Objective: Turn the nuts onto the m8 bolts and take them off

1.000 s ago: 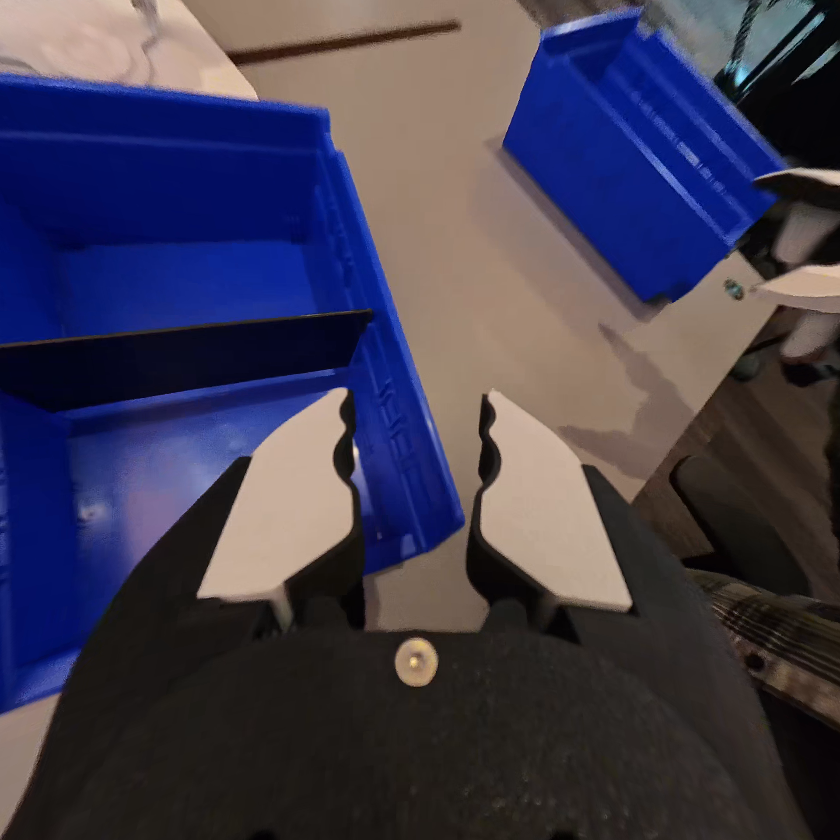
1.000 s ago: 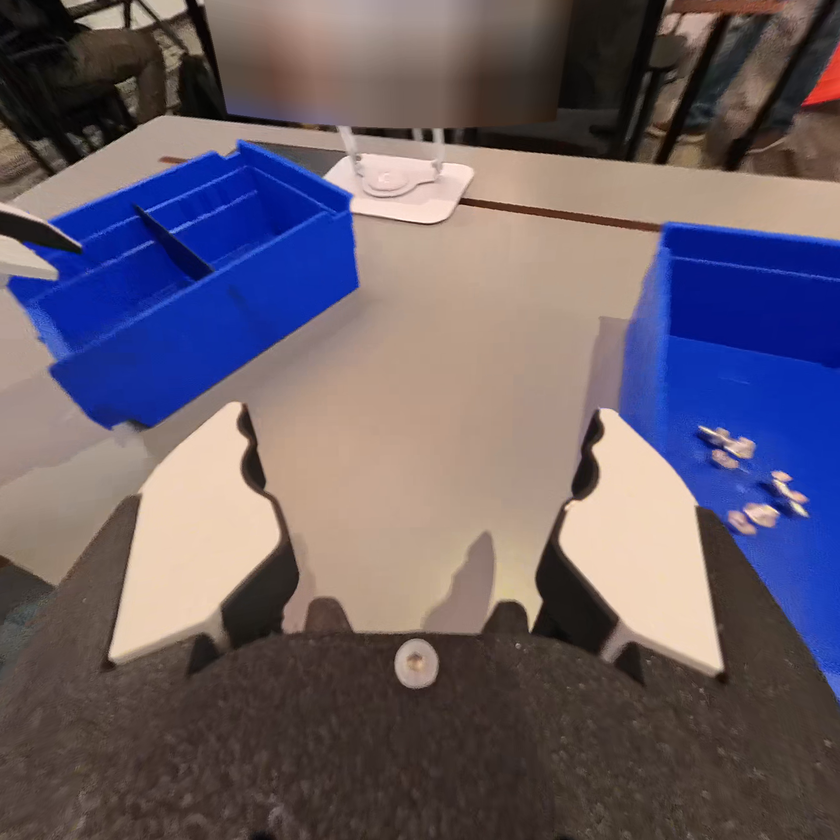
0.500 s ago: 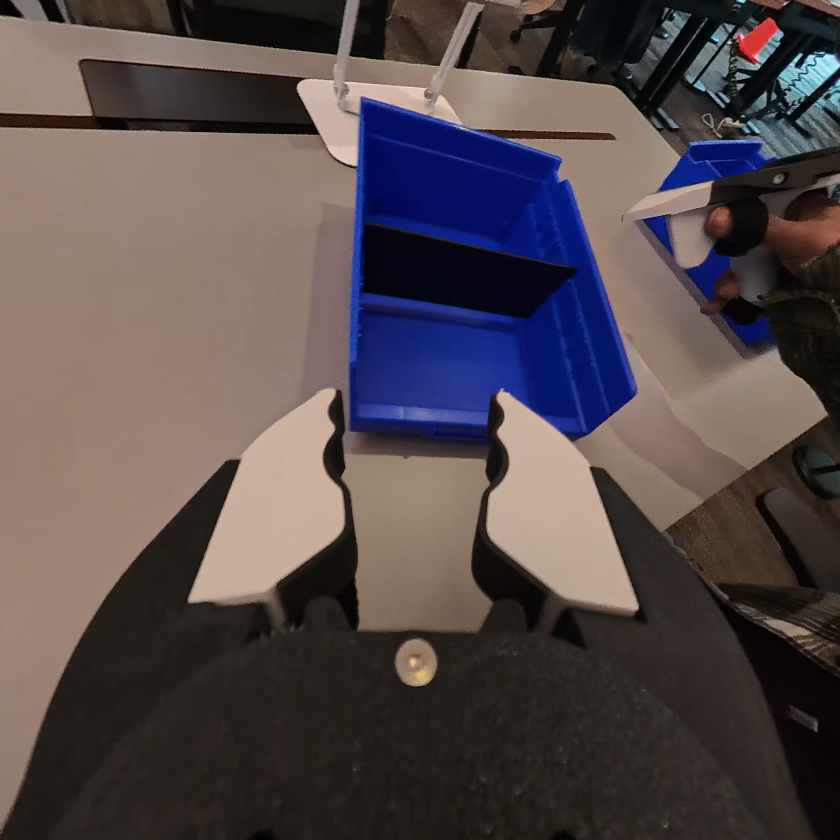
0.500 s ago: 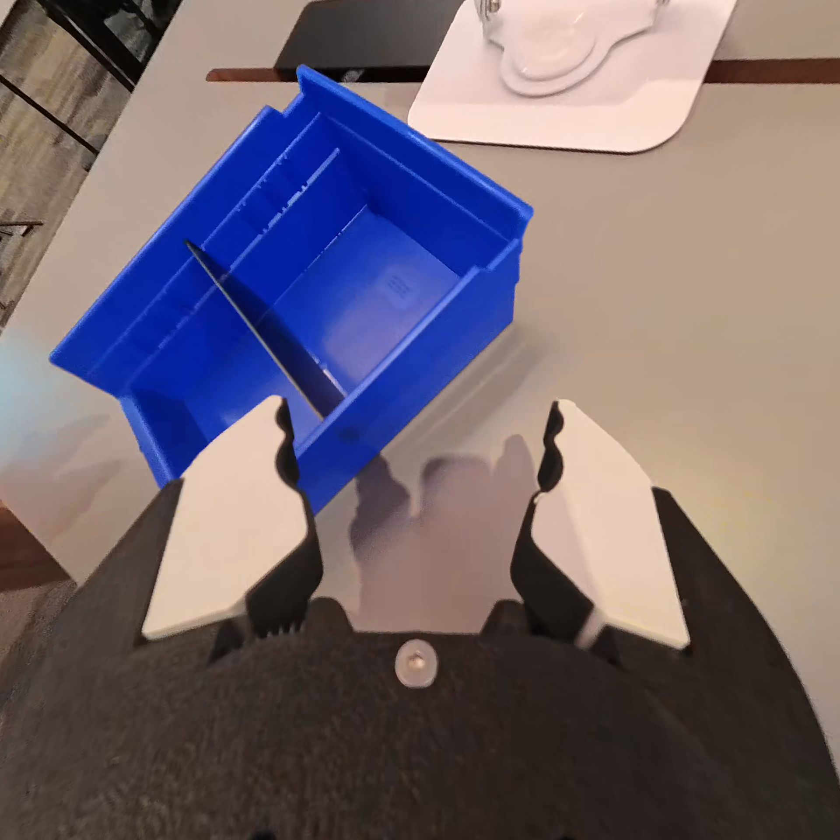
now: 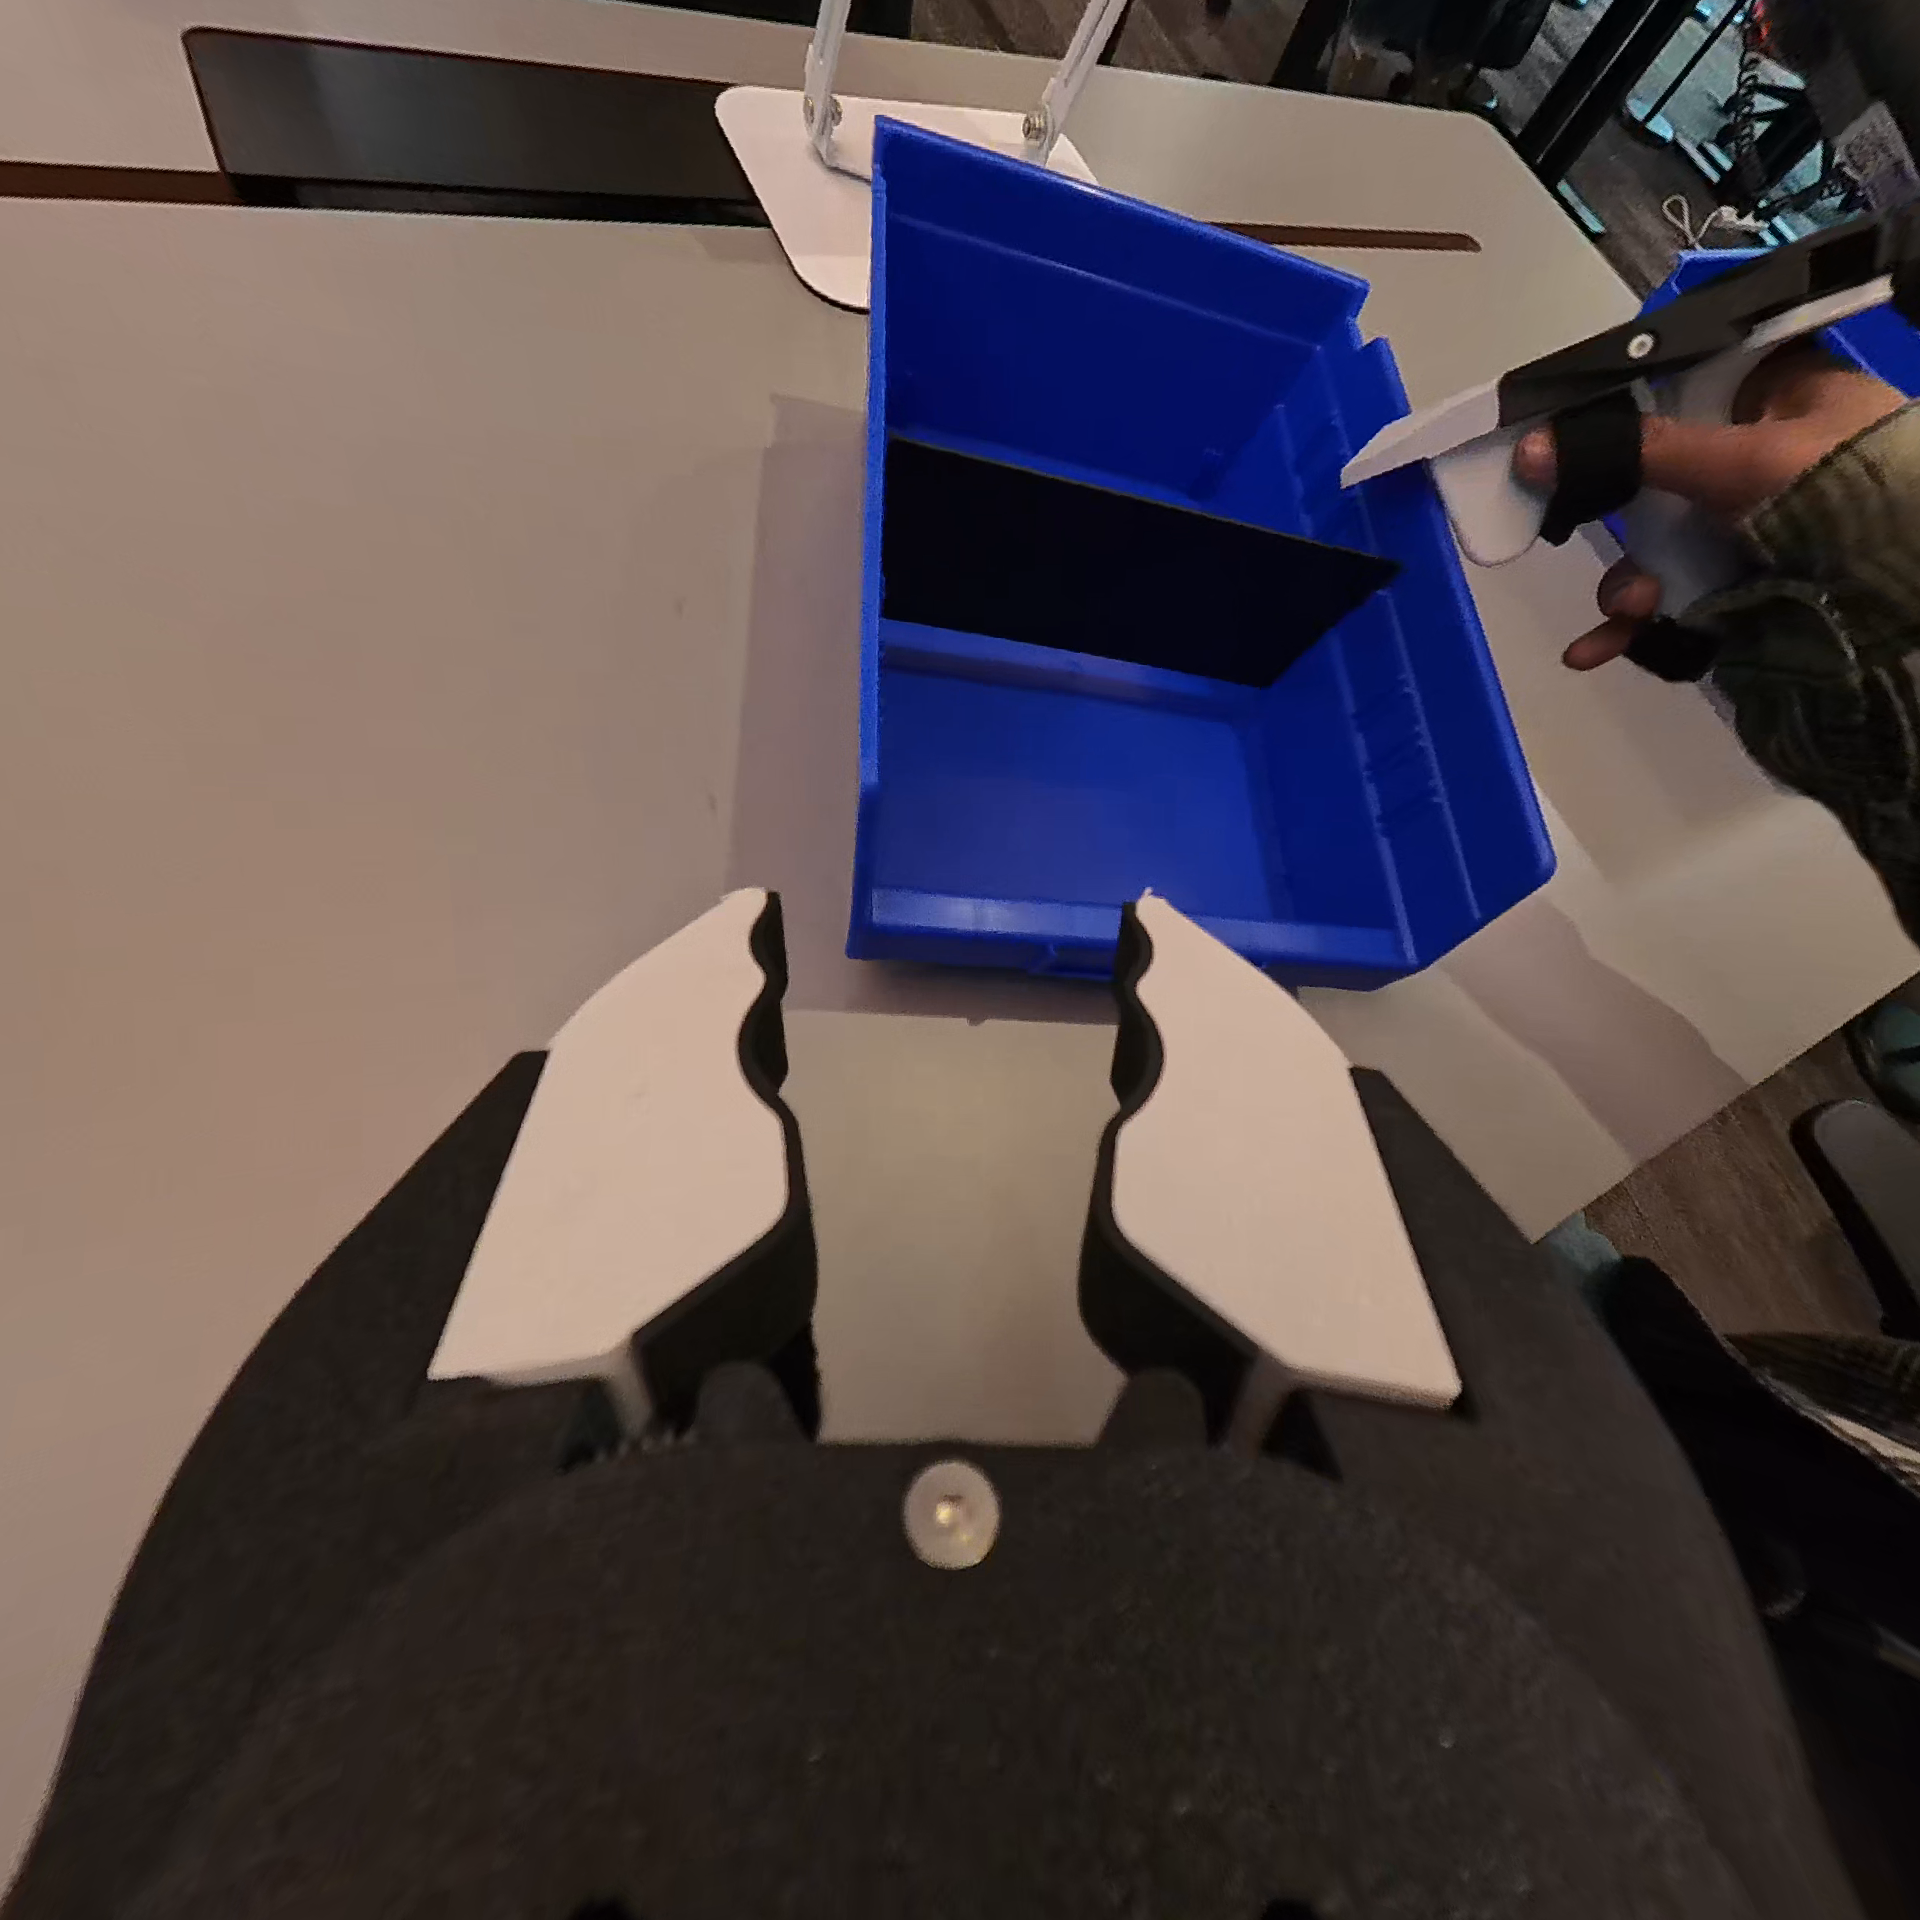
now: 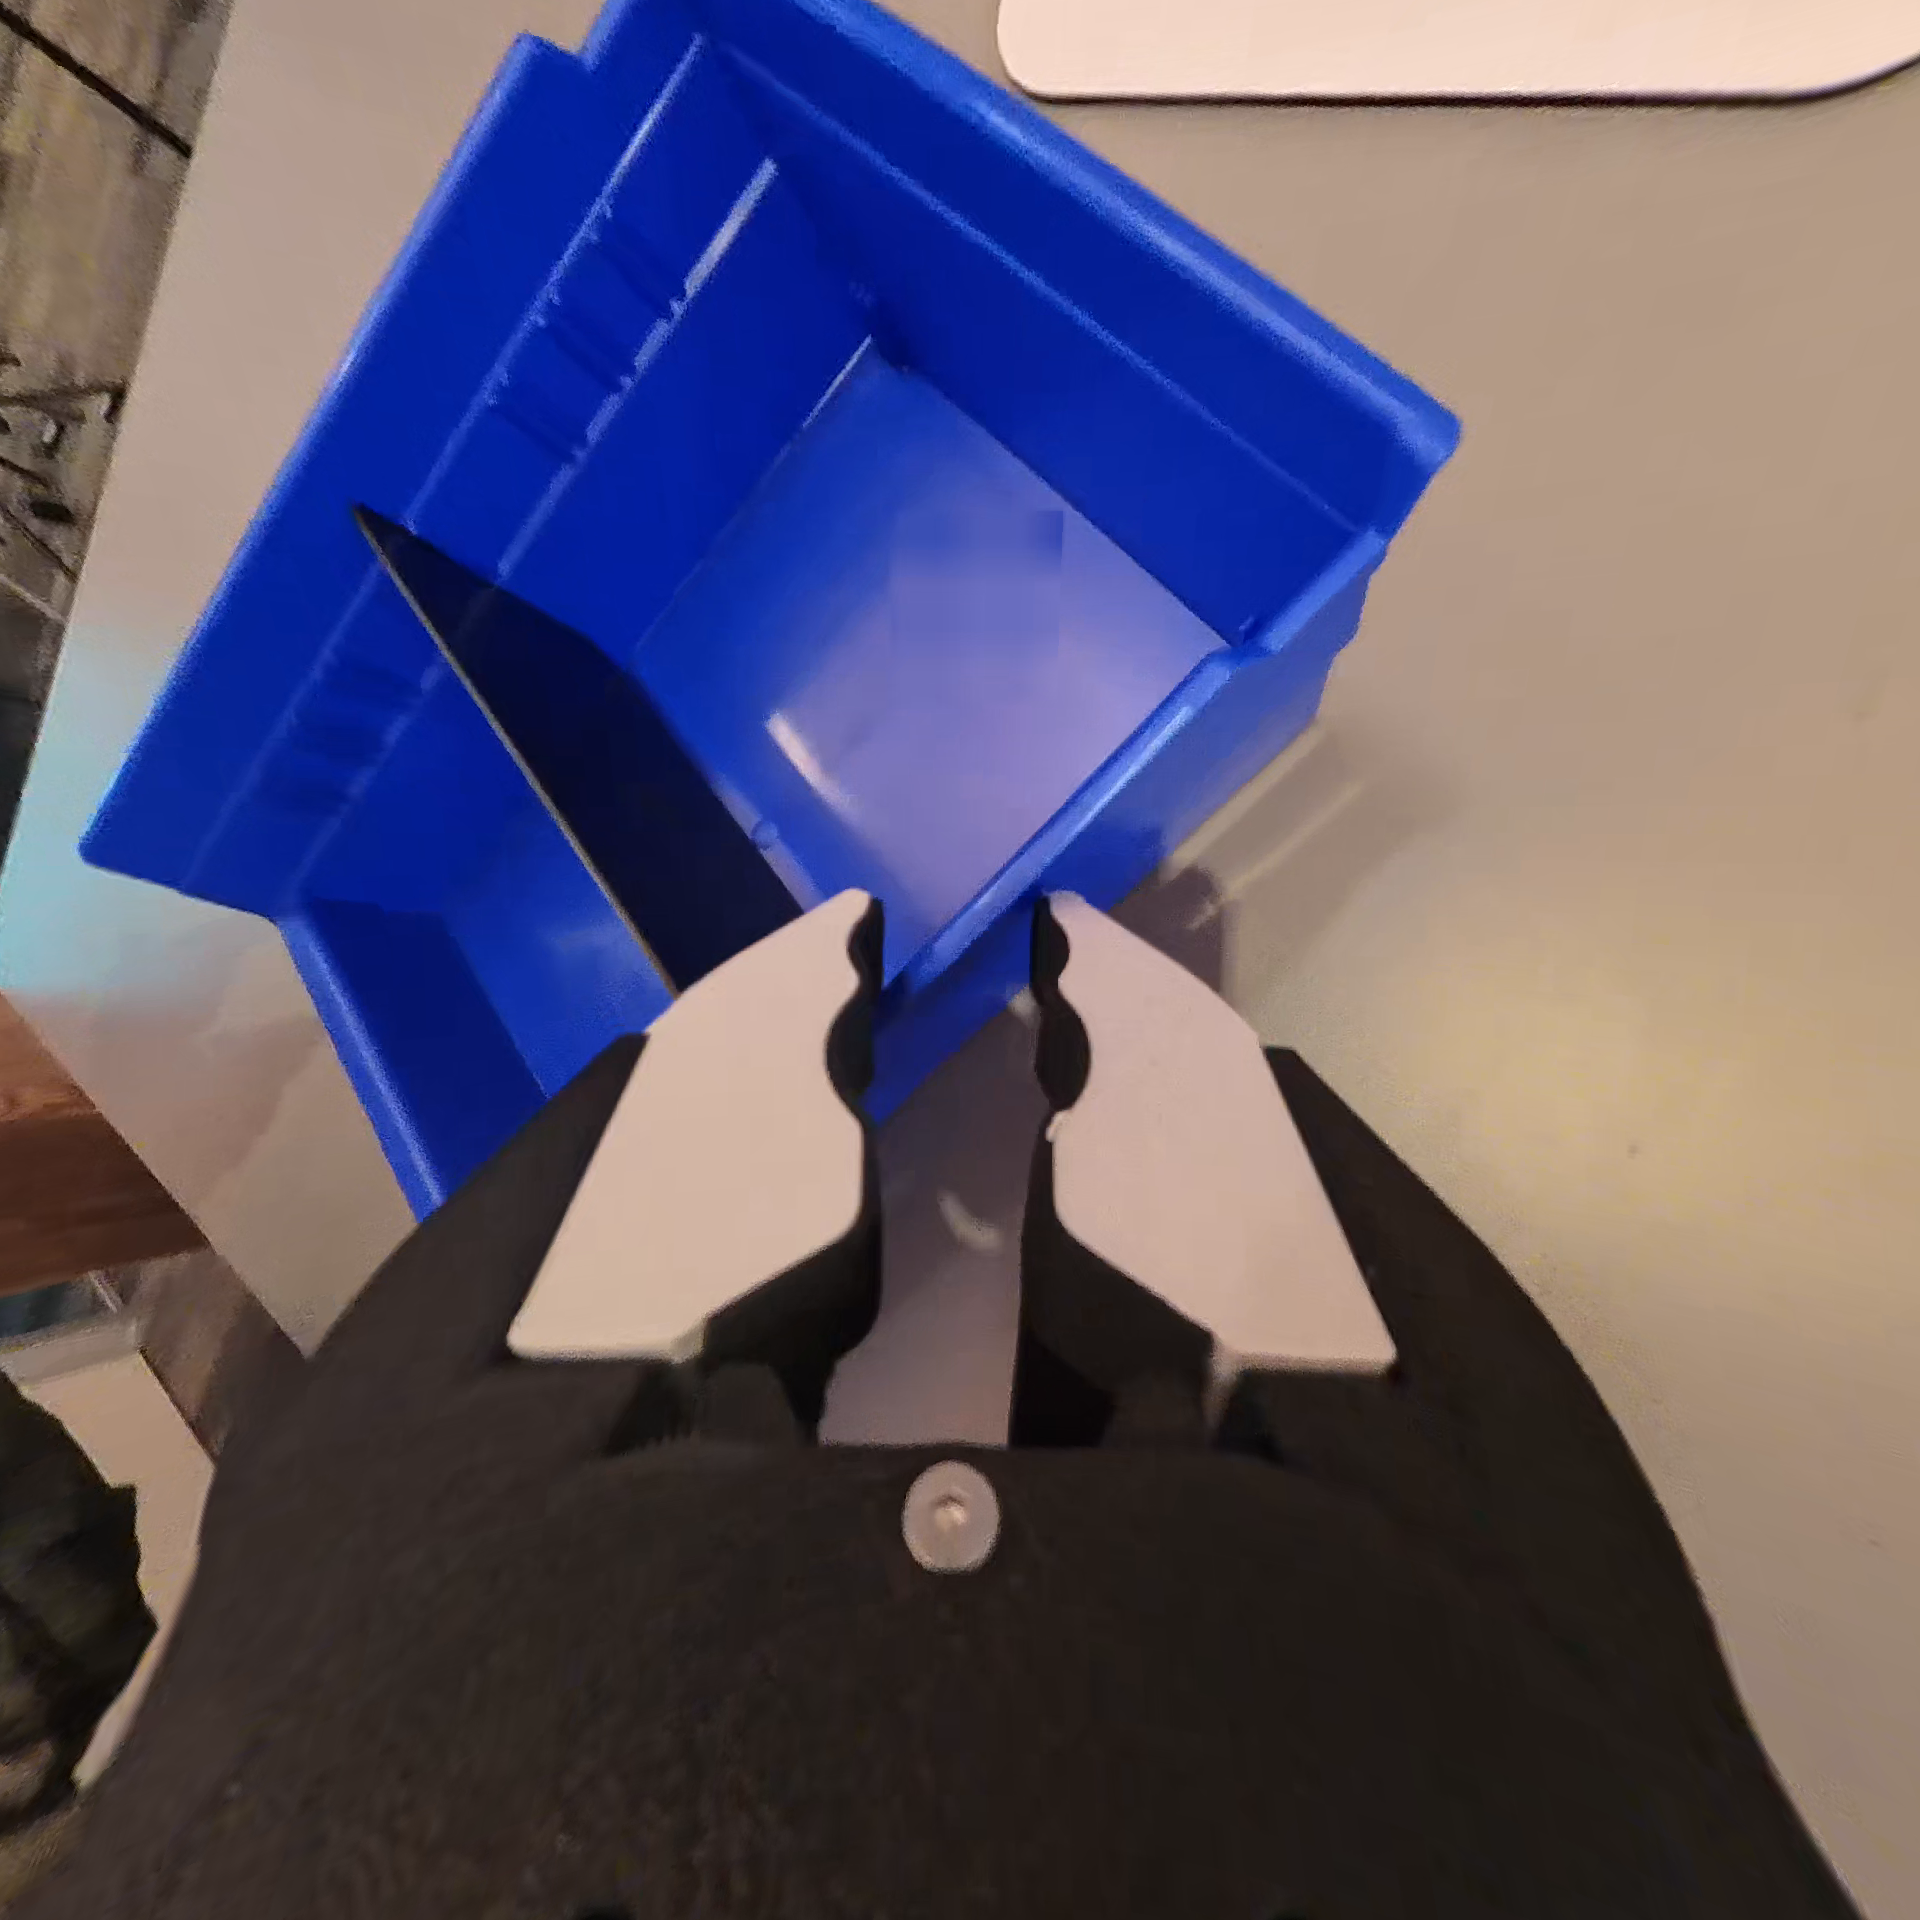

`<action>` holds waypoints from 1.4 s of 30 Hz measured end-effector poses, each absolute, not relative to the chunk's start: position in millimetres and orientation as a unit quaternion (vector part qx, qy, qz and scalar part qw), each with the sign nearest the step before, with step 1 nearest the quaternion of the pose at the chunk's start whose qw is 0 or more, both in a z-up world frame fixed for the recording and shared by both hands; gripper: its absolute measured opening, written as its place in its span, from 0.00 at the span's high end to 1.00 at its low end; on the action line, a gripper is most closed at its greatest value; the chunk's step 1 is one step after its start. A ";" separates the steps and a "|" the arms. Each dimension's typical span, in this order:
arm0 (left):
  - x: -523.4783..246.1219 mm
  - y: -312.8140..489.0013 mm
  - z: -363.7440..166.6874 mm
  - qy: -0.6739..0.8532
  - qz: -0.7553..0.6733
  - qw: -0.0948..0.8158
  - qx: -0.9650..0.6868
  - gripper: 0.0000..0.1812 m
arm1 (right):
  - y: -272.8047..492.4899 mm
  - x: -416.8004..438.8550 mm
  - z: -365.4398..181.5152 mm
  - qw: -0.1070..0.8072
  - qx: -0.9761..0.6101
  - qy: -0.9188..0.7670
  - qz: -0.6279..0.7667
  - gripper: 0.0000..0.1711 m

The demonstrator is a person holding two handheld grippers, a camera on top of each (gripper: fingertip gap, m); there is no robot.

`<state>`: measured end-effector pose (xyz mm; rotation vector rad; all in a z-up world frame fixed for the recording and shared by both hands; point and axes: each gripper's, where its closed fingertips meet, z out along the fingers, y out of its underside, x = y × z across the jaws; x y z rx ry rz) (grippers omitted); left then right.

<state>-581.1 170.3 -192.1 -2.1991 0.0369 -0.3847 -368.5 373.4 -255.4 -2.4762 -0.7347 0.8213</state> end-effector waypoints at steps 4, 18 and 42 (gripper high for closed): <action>-577.4 171.3 -194.0 0.019 -0.158 0.435 -0.886 0.67 | 377.0 -359.2 -256.4 0.183 -0.904 -0.291 0.252 0.88; -564.8 179.6 -203.9 0.027 -0.172 0.424 -0.889 0.68 | 402.2 -247.9 -257.9 0.152 -0.941 -0.248 0.170 0.95; -546.5 193.4 -213.4 0.041 -0.191 0.407 -0.892 0.67 | 443.0 -110.1 -166.3 0.286 -0.936 -0.192 0.074 0.64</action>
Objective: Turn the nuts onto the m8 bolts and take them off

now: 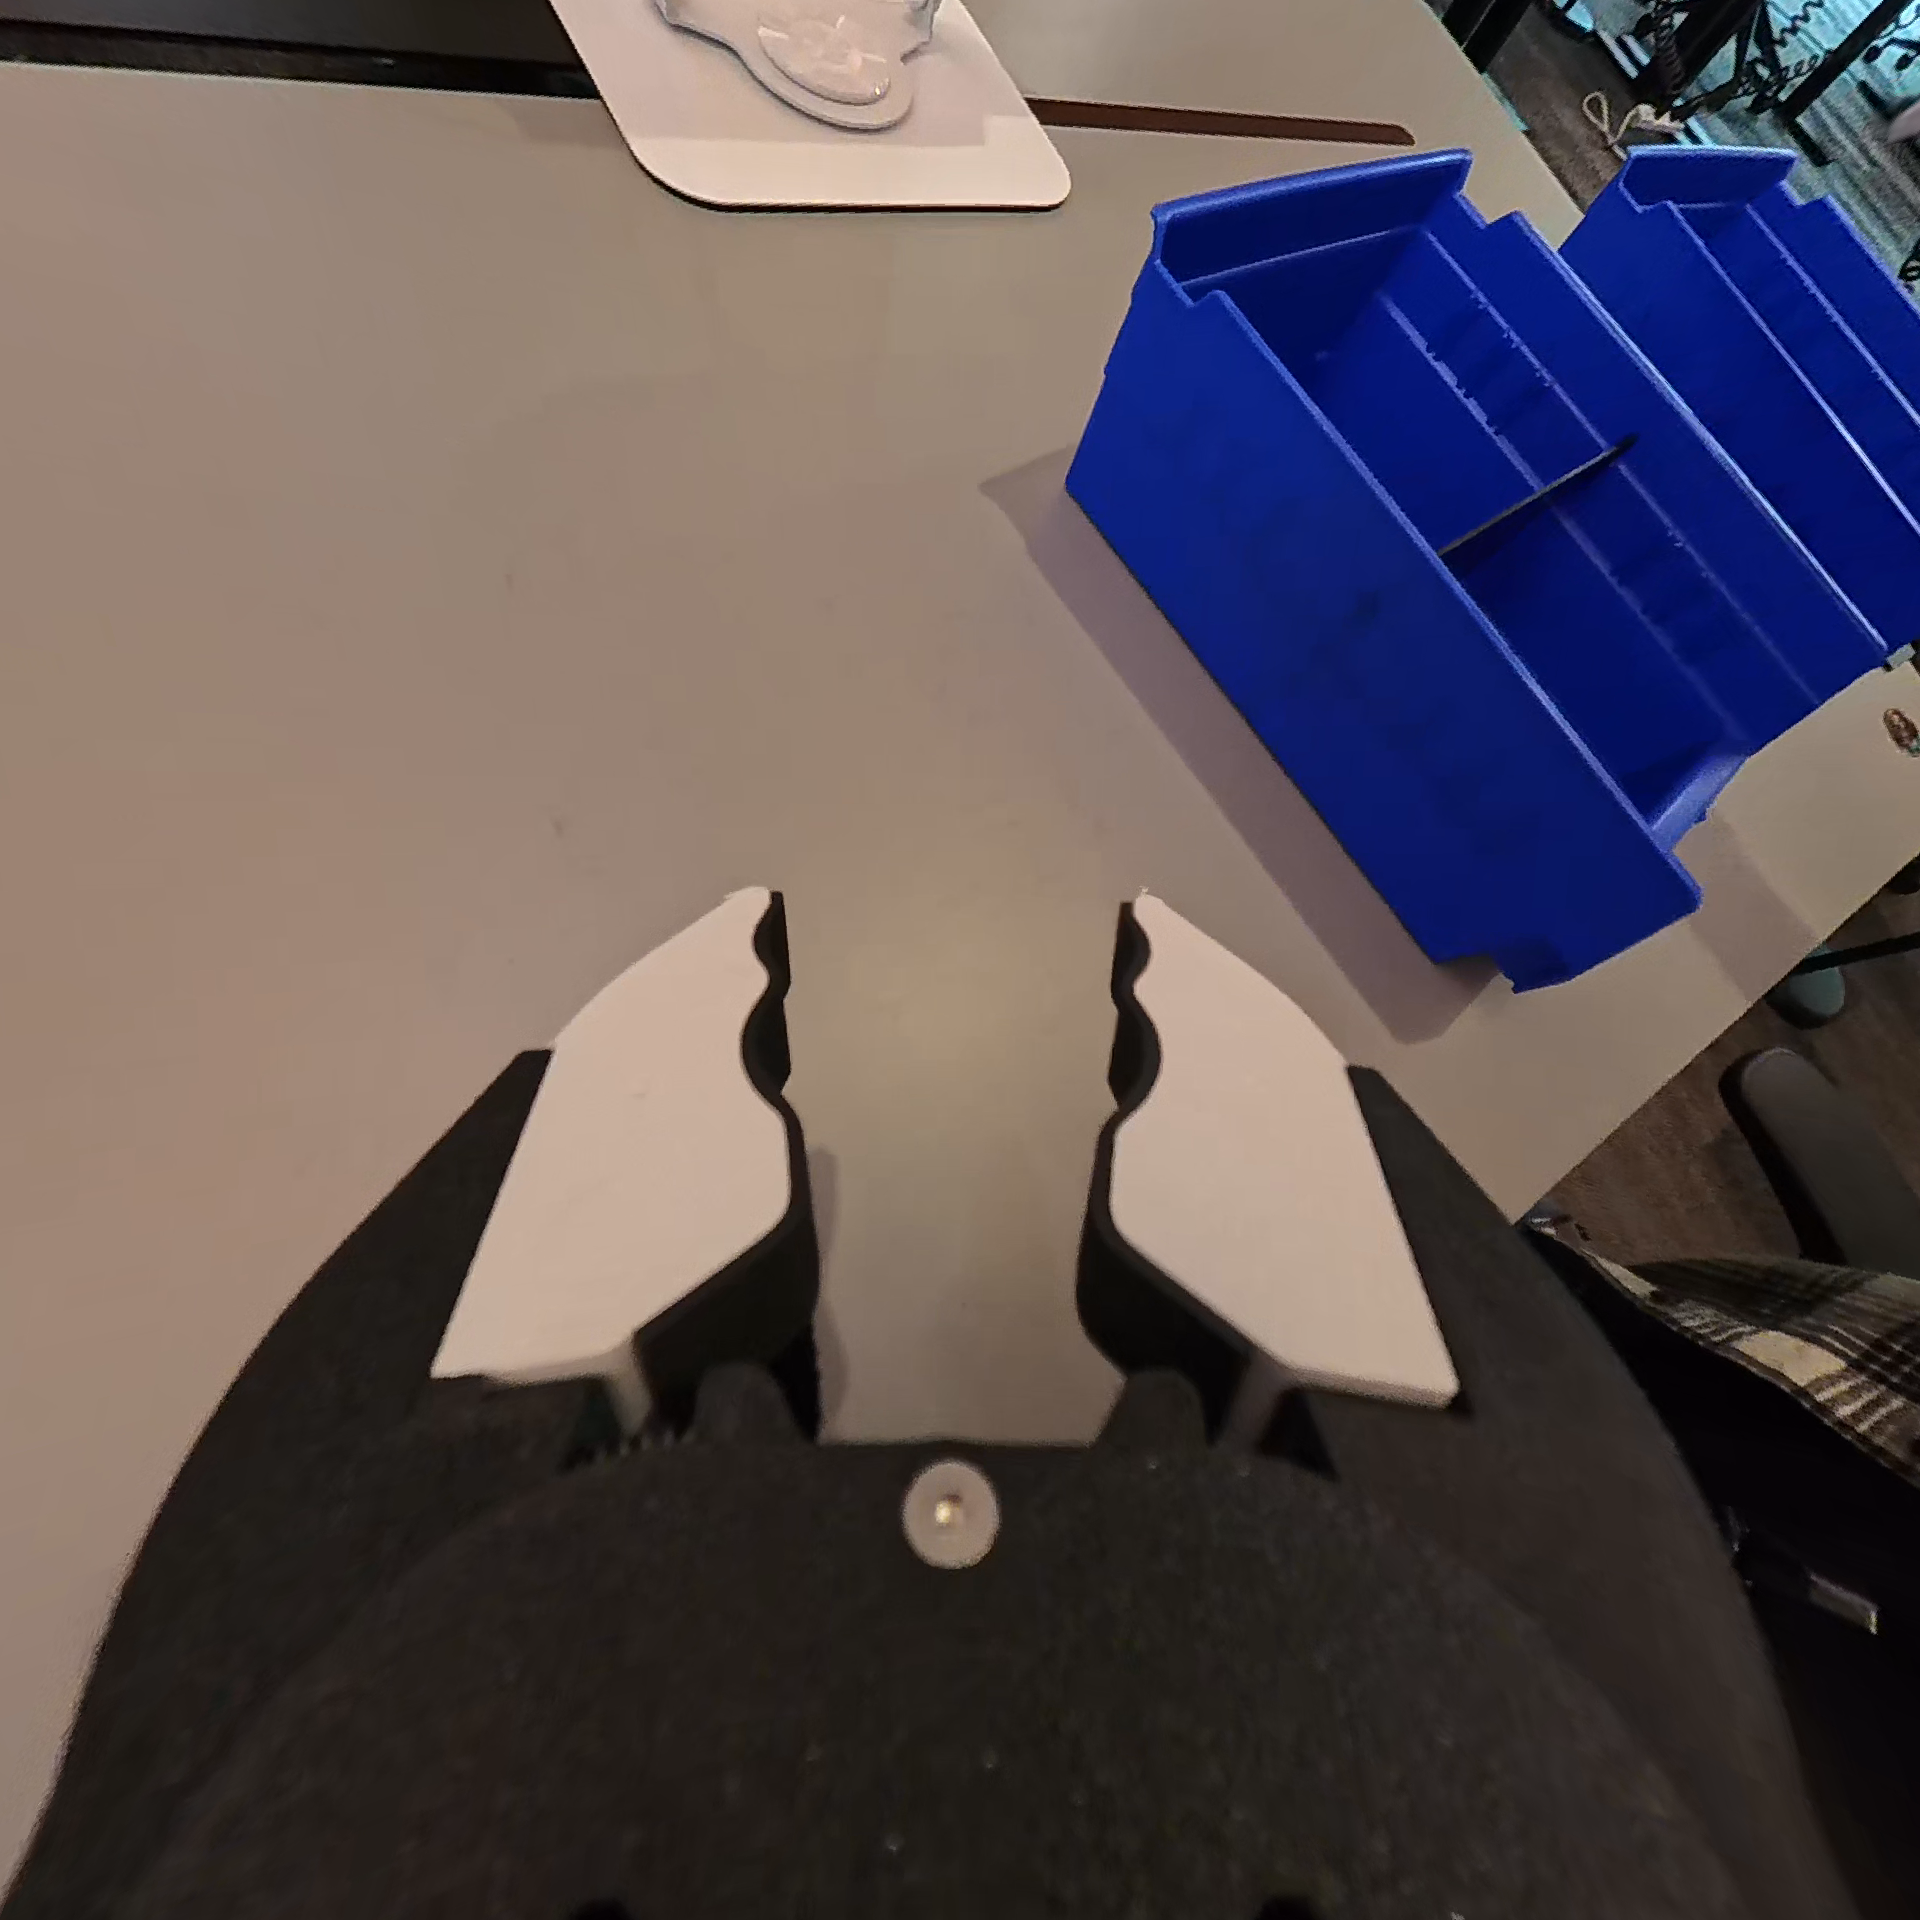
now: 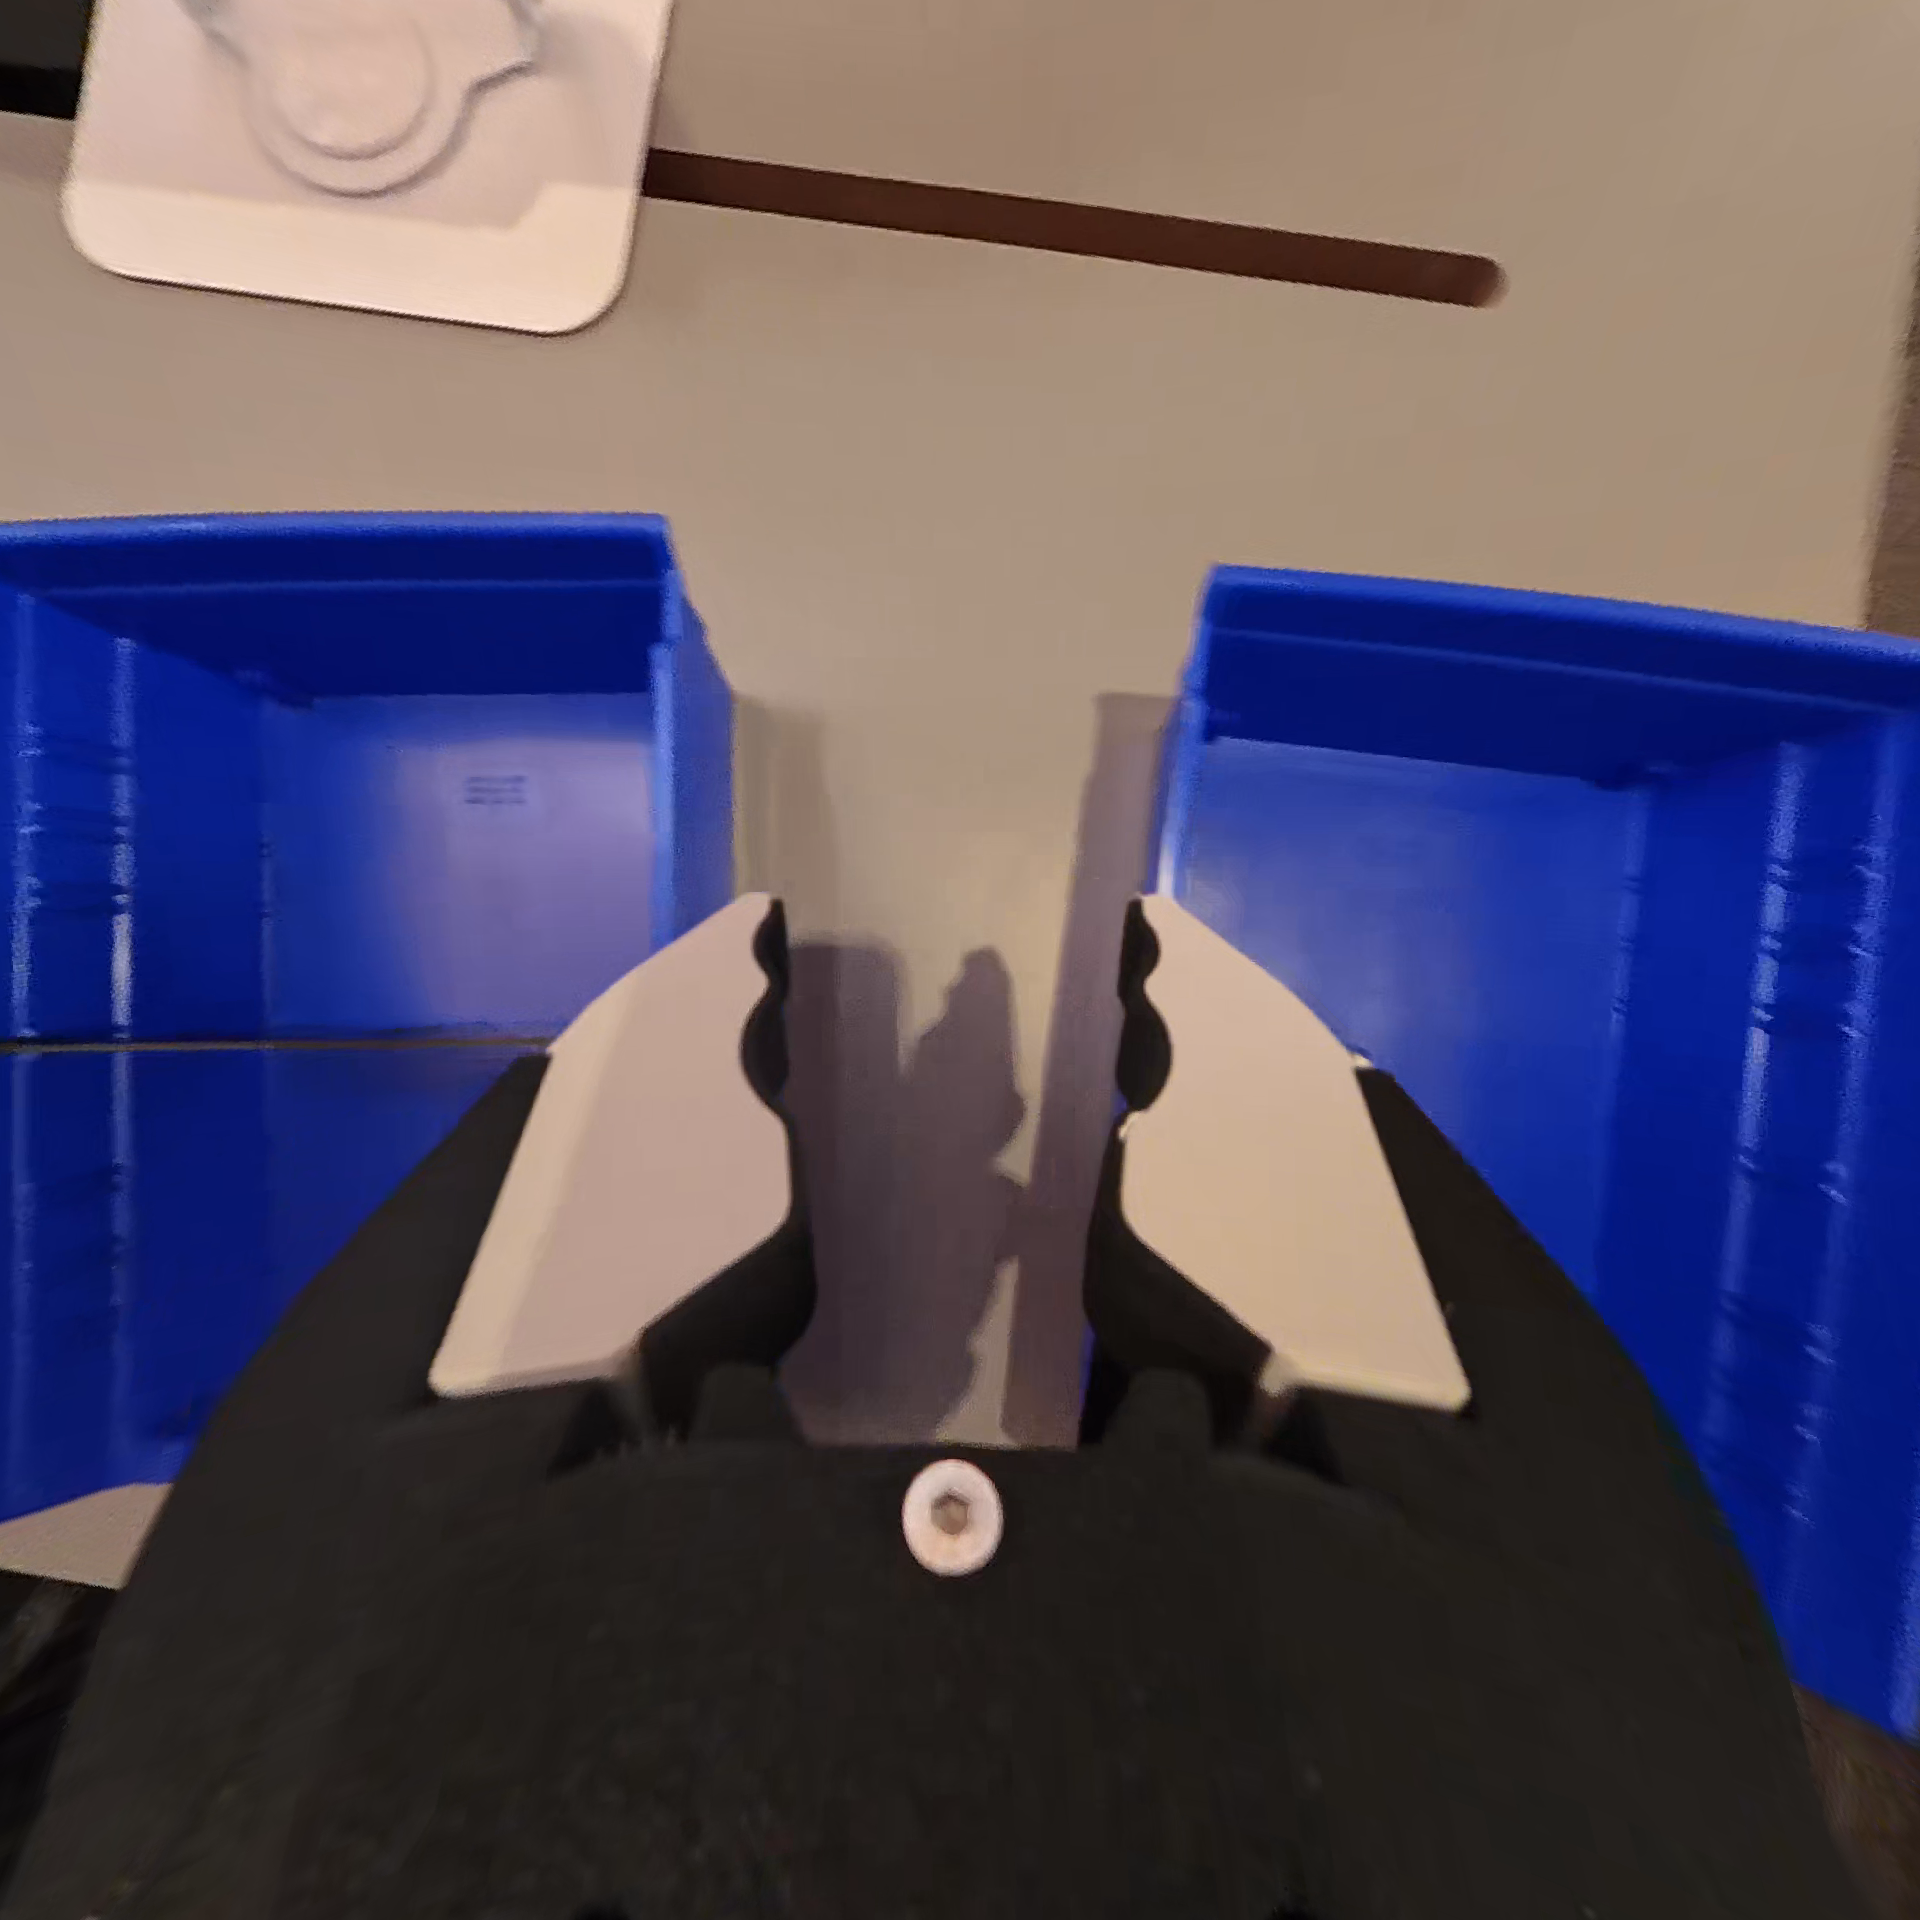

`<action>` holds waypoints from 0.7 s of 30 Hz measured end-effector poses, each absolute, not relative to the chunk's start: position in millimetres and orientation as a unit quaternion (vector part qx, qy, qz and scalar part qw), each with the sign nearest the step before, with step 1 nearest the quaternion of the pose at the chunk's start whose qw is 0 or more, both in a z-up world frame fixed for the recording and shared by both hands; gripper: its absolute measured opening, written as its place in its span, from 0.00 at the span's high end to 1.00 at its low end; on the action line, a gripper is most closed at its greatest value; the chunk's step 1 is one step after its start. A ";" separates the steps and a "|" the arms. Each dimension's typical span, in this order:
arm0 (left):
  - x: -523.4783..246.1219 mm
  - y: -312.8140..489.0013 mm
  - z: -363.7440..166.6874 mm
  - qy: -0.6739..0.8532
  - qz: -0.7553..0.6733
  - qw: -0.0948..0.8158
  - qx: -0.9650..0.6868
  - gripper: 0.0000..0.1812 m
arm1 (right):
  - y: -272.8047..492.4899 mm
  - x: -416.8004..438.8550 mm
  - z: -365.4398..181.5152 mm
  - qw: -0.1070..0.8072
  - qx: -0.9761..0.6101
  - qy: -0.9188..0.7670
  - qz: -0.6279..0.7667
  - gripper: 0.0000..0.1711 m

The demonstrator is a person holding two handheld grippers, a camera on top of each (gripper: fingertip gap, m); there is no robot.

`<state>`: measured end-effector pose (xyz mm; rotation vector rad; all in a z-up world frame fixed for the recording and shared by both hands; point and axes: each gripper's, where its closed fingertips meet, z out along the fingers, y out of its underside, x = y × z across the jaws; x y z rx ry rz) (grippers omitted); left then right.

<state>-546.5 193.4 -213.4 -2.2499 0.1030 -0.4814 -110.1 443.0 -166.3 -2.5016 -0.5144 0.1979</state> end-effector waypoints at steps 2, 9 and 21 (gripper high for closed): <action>-542.8 194.5 -215.4 0.044 -0.196 0.403 -0.893 0.67 | 440.1 -88.9 -168.6 0.279 -0.941 -0.181 0.062 0.62; -534.0 199.6 -216.1 0.056 -0.196 0.397 -0.895 0.67 | 411.6 -74.6 -195.4 0.246 -0.947 -0.186 0.086 0.59; -525.1 195.0 -213.7 0.065 -0.181 0.390 -0.900 0.67 | 426.8 -182.5 -233.8 0.172 -0.942 -0.261 0.125 0.64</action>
